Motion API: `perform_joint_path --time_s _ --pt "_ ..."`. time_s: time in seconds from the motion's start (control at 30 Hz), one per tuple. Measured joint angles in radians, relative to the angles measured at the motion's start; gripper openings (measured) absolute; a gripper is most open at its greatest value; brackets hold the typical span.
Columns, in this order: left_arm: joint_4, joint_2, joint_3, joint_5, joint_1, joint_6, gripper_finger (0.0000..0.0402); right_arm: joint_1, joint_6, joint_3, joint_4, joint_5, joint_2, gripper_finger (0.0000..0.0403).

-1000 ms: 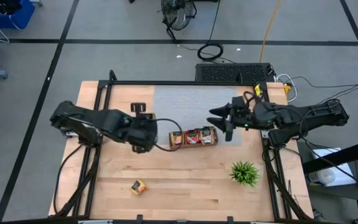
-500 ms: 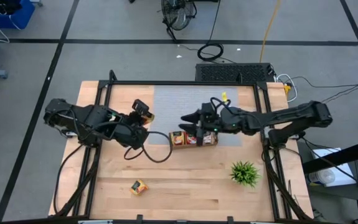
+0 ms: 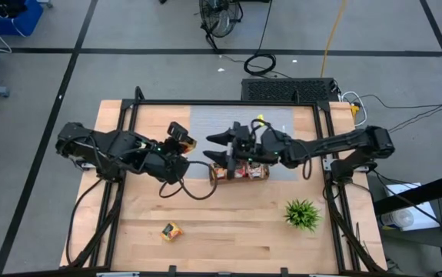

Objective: Pick & Place Tea
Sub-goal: Put the yellow tea bag into the left section of the wooden organizer

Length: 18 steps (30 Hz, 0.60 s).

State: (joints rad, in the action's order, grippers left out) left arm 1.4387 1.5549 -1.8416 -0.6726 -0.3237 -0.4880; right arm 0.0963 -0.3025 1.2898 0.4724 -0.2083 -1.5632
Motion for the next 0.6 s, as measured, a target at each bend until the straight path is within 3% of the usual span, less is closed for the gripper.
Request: perform_joint_path --time_s 0.17,0.6 --pt "-0.002 0.013 0.000 0.001 -0.004 -0.001 0.0009 -0.014 0.003 0.095 -0.079 0.002 -0.066 0.0240" --pt "-0.044 0.017 0.000 -0.002 -0.039 -0.001 0.0009 -0.038 -0.082 0.097 -0.047 0.000 -0.122 0.0217"
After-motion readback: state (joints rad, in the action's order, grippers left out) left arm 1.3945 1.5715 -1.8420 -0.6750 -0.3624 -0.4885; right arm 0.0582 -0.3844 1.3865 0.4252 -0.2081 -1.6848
